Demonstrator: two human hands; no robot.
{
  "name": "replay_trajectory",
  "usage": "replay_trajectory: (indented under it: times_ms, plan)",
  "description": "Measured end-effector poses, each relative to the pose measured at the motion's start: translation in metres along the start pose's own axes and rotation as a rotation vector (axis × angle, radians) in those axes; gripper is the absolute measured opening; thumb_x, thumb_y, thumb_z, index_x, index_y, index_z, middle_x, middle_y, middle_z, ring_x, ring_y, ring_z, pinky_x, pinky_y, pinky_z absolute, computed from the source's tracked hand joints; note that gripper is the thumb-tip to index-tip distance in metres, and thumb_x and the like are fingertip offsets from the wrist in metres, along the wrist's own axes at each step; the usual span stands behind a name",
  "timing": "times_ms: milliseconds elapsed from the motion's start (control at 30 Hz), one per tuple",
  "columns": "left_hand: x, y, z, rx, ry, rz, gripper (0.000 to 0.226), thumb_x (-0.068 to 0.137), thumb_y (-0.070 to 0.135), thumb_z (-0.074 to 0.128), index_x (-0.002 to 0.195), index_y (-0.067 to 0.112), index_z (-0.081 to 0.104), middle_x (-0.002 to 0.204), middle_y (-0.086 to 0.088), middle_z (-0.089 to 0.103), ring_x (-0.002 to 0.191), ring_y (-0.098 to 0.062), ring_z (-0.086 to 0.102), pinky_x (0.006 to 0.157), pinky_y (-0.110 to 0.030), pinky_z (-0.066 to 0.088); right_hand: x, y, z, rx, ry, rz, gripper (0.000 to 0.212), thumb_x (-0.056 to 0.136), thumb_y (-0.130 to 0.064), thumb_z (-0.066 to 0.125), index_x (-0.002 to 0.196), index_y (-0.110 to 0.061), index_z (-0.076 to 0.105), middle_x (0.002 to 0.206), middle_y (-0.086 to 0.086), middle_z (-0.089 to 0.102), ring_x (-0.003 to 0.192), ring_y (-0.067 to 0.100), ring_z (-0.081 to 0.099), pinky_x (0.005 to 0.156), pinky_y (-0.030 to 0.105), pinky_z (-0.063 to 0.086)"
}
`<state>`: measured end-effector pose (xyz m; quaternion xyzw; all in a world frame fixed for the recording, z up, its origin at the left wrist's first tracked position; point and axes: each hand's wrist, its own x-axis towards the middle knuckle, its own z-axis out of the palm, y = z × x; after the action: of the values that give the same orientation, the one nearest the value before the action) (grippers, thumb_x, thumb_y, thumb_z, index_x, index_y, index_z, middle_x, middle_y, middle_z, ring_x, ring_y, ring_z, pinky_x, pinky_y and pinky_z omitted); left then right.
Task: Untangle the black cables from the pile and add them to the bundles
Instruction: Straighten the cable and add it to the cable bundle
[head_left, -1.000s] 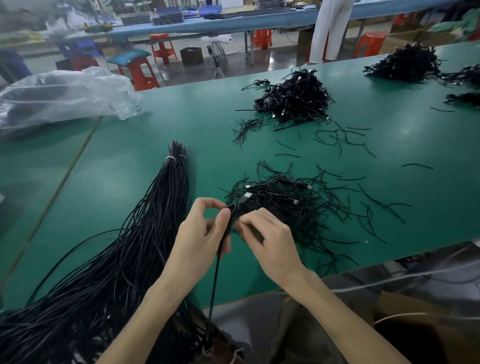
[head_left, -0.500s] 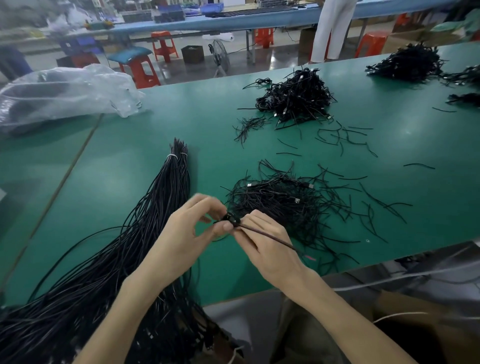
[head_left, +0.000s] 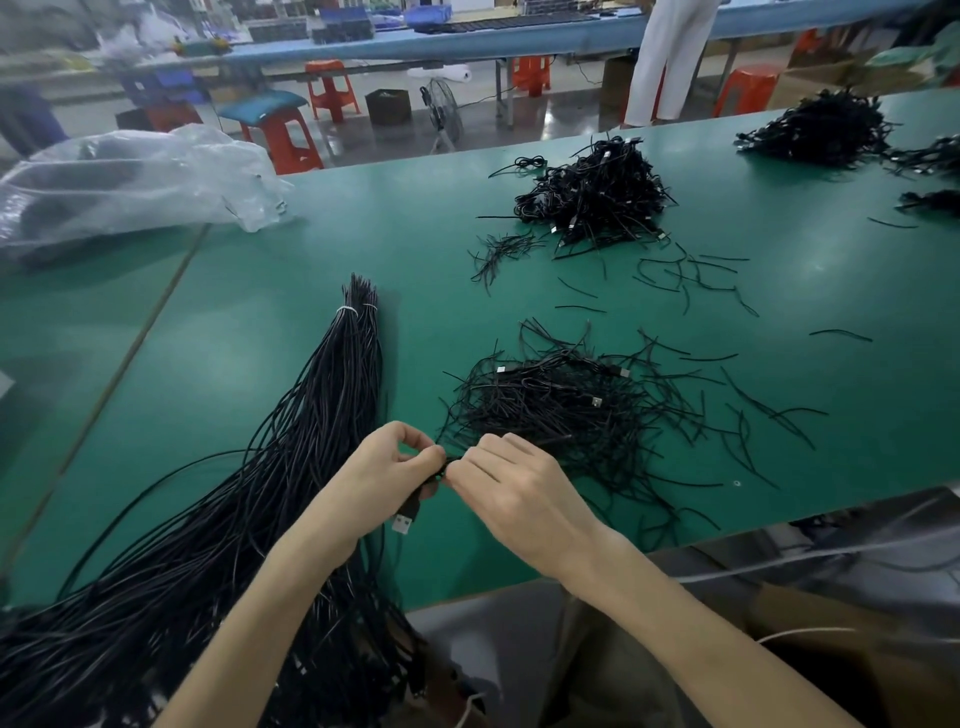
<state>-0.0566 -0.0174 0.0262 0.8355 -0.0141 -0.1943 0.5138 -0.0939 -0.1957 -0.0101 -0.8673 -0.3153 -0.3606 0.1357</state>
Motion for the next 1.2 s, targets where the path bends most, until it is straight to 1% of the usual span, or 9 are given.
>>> replay_trajectory:
  times_ms: [167, 300, 400, 500, 633, 767, 1000, 1133, 1200]
  plan:
    - [-0.003, -0.006, -0.004, -0.09, 0.026, 0.073, 0.04, 0.102, 0.048, 0.048, 0.108, 0.011, 0.06, 0.081, -0.005, 0.077, 0.061, -0.02, 0.07, 0.058, -0.027, 0.054, -0.003, 0.013, -0.001, 0.282, -0.121, 0.379, 0.022, 0.105, -0.023, 0.057, 0.092, -0.009, 0.068, 0.083, 0.0, 0.067, 0.071, 0.014, 0.061, 0.068, 0.029, 0.051]
    - [0.005, -0.033, -0.026, 0.442, 0.347, 0.08, 0.022, 0.104, 0.042, 0.052, 0.105, 0.021, 0.059, 0.09, 0.008, 0.067, 0.073, -0.005, 0.064, 0.062, -0.017, 0.043, 0.008, 0.061, -0.003, 0.408, -0.162, 0.804, 0.024, 0.106, -0.031, 0.052, 0.097, -0.014, 0.067, 0.078, -0.004, 0.068, 0.047, 0.003, 0.053, 0.046, 0.017, 0.041]
    - [0.005, -0.05, -0.044, 0.741, 0.616, 0.096, 0.025, 0.103, 0.034, 0.056, 0.11, 0.01, 0.057, 0.105, -0.006, 0.058, 0.093, -0.021, 0.055, 0.067, -0.026, 0.04, 0.024, 0.117, -0.006, 0.39, -0.046, 1.011, 0.023, 0.105, -0.024, 0.056, 0.1, -0.008, 0.072, 0.074, -0.003, 0.069, 0.053, 0.019, 0.063, 0.052, 0.031, 0.054]
    - [0.008, -0.06, -0.054, 0.86, 0.612, -0.082, 0.043, 0.102, 0.035, 0.059, 0.123, -0.002, 0.051, 0.119, -0.022, 0.053, 0.113, -0.039, 0.05, 0.079, -0.045, 0.045, 0.032, 0.168, 0.0, 0.438, 0.01, 1.248, 0.029, 0.105, -0.021, 0.056, 0.096, -0.001, 0.075, 0.073, 0.002, 0.072, 0.059, 0.024, 0.066, 0.069, 0.036, 0.059]
    - [0.014, -0.07, -0.056, 0.863, 0.556, -0.154, 0.041, 0.103, 0.041, 0.056, 0.118, 0.003, 0.053, 0.117, -0.018, 0.057, 0.11, -0.038, 0.057, 0.072, -0.043, 0.044, 0.026, 0.205, 0.018, 0.486, -0.042, 1.421, 0.03, 0.106, -0.021, 0.054, 0.097, 0.0, 0.073, 0.079, 0.007, 0.074, 0.059, 0.014, 0.061, 0.06, 0.027, 0.052]
    - [0.023, -0.074, -0.062, 0.74, 0.564, -0.163, 0.031, 0.102, 0.036, 0.061, 0.102, 0.008, 0.05, 0.099, -0.01, 0.056, 0.084, -0.034, 0.056, 0.067, -0.041, 0.039, 0.016, 0.215, 0.03, 0.505, -0.112, 1.447, 0.026, 0.105, -0.02, 0.056, 0.101, -0.001, 0.073, 0.077, 0.003, 0.073, 0.06, 0.013, 0.061, 0.052, 0.023, 0.046]
    - [0.033, -0.071, -0.091, 0.53, 0.505, -0.205, 0.024, 0.091, 0.035, 0.078, 0.079, 0.022, 0.062, 0.076, -0.002, 0.067, 0.073, -0.021, 0.061, 0.071, -0.038, 0.046, -0.01, 0.192, 0.02, 0.559, -0.184, 1.34, 0.017, 0.103, -0.015, 0.058, 0.111, -0.006, 0.071, 0.084, 0.004, 0.075, 0.063, 0.014, 0.064, 0.054, 0.023, 0.047]
    - [0.028, -0.052, -0.093, 0.24, 0.412, -0.092, 0.021, 0.096, 0.028, 0.072, 0.083, 0.013, 0.069, 0.066, -0.004, 0.068, 0.065, -0.023, 0.063, 0.074, -0.042, 0.056, -0.01, 0.151, 0.003, 0.492, -0.248, 1.086, 0.016, 0.099, -0.012, 0.065, 0.114, -0.013, 0.069, 0.089, -0.003, 0.072, 0.075, 0.006, 0.066, 0.073, 0.021, 0.053]
    - [0.023, -0.03, -0.082, 0.013, 0.296, -0.036, 0.022, 0.1, 0.025, 0.067, 0.094, 0.003, 0.067, 0.057, -0.003, 0.064, 0.054, -0.018, 0.059, 0.059, -0.035, 0.054, 0.001, 0.119, -0.005, 0.491, -0.312, 0.892, 0.029, 0.097, -0.016, 0.068, 0.125, -0.021, 0.064, 0.103, -0.008, 0.066, 0.087, 0.0, 0.061, 0.081, 0.017, 0.047]
